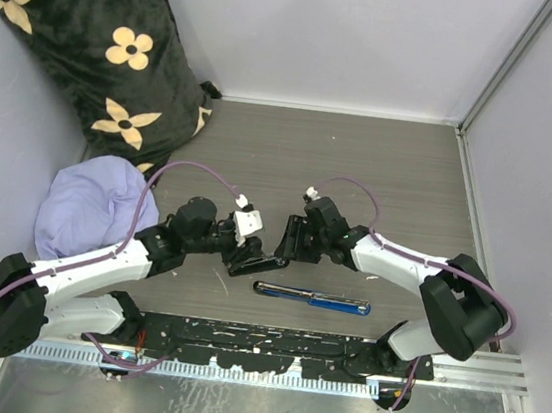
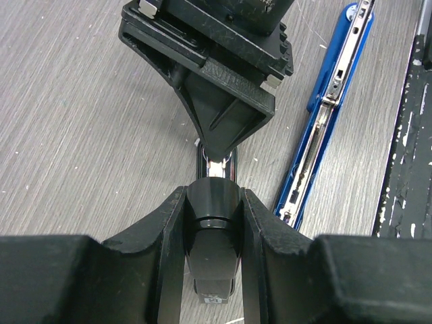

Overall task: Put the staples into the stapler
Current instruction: Open the stapler at the center of the board.

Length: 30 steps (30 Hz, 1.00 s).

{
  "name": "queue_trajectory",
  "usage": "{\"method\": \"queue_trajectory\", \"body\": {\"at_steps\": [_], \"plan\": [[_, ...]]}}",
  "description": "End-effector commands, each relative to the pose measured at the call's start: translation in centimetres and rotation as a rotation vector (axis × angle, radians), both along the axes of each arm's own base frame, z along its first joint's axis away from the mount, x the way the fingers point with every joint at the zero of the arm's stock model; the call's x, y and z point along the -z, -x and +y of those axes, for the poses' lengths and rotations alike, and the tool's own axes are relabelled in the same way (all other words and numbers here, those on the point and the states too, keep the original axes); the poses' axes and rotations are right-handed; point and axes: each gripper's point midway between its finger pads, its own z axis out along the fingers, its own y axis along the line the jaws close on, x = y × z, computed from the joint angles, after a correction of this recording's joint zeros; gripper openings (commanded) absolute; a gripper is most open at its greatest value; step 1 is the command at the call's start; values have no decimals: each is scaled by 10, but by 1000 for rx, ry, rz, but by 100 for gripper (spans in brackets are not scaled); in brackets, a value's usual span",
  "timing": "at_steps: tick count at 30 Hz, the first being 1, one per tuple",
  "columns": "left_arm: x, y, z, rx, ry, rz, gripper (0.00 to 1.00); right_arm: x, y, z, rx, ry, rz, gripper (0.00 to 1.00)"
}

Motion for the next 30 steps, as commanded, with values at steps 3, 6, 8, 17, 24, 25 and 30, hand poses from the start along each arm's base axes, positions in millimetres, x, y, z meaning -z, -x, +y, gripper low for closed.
{"method": "queue_trajectory", "body": {"at_steps": [3,6,8,17,24,25,30], "plan": [[-51,-11,-12,-2,152,-142,0,45,4,-28,-16,193,27,53],[-49,-11,-11,-7,153,-142,0,55,3,-31,-20,220,36,53],[-49,-12,-10,-15,154,-146,0,60,3,-34,-17,243,41,53],[-50,-15,-3,-55,157,-165,0,79,-3,-53,13,333,64,51],[-68,-23,-18,-32,188,-176,0,66,-19,-71,44,355,45,51],[-72,-24,-22,-23,201,-180,0,65,-20,-75,48,357,47,51],[-85,-32,-46,28,246,-172,0,68,-22,-85,35,369,68,51]]}}
